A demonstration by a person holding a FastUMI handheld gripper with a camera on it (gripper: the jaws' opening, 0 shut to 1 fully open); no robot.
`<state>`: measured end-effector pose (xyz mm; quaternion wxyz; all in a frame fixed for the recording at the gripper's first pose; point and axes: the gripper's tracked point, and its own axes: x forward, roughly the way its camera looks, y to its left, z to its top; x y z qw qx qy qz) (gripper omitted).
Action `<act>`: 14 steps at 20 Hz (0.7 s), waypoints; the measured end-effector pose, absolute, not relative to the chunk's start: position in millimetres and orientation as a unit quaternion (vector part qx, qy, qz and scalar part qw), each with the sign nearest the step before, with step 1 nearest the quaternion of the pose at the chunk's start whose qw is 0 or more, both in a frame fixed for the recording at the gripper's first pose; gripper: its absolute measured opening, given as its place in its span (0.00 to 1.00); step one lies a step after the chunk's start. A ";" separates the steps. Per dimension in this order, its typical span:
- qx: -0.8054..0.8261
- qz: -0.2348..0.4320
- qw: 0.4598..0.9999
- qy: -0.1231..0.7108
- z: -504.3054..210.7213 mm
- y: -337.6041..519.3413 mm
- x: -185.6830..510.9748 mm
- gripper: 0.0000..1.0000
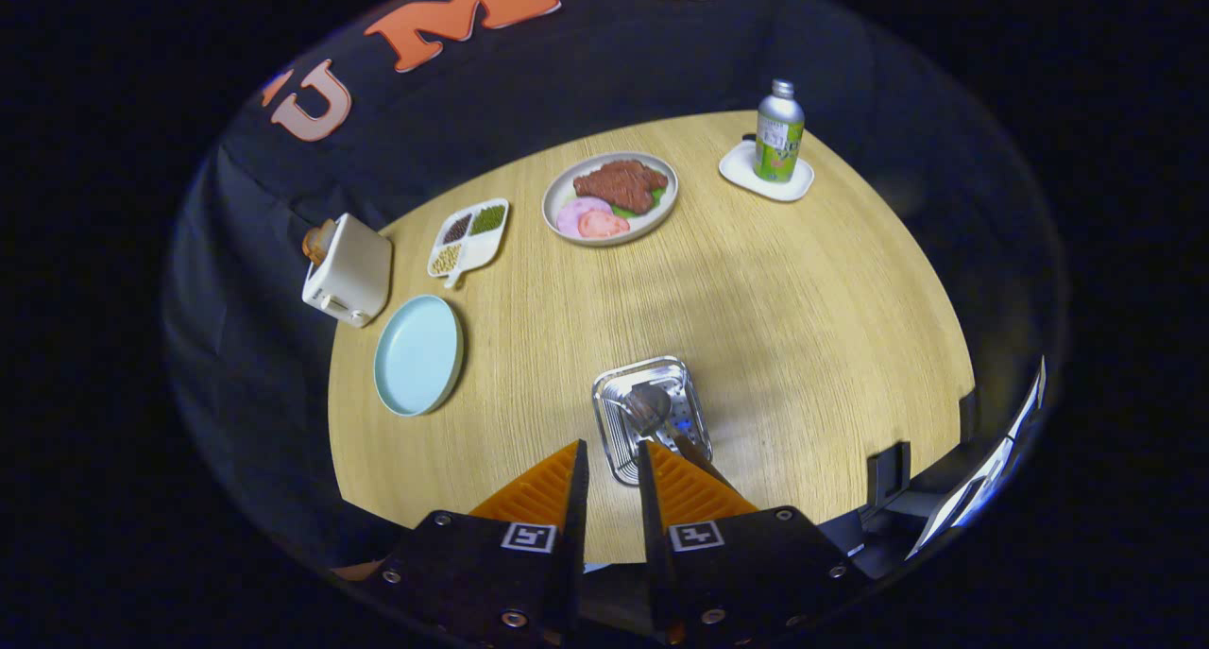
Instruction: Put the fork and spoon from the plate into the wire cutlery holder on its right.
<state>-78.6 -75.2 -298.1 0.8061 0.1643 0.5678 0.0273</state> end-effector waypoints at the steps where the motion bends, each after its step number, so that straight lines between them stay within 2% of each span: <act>1: 0.166 0.031 0.823 0.543 -286.6 -76.1 -66.8 0.35; 4: 0.170 0.043 0.868 0.464 -243.0 -79.6 -35.7 0.49; 9: 0.165 0.065 0.939 0.296 -136.1 -81.6 11.9 0.51; 11: 0.155 0.067 0.958 0.232 -94.3 -84.9 23.0 0.60; 14: 0.132 0.057 0.979 0.144 -41.3 -95.7 31.9 0.67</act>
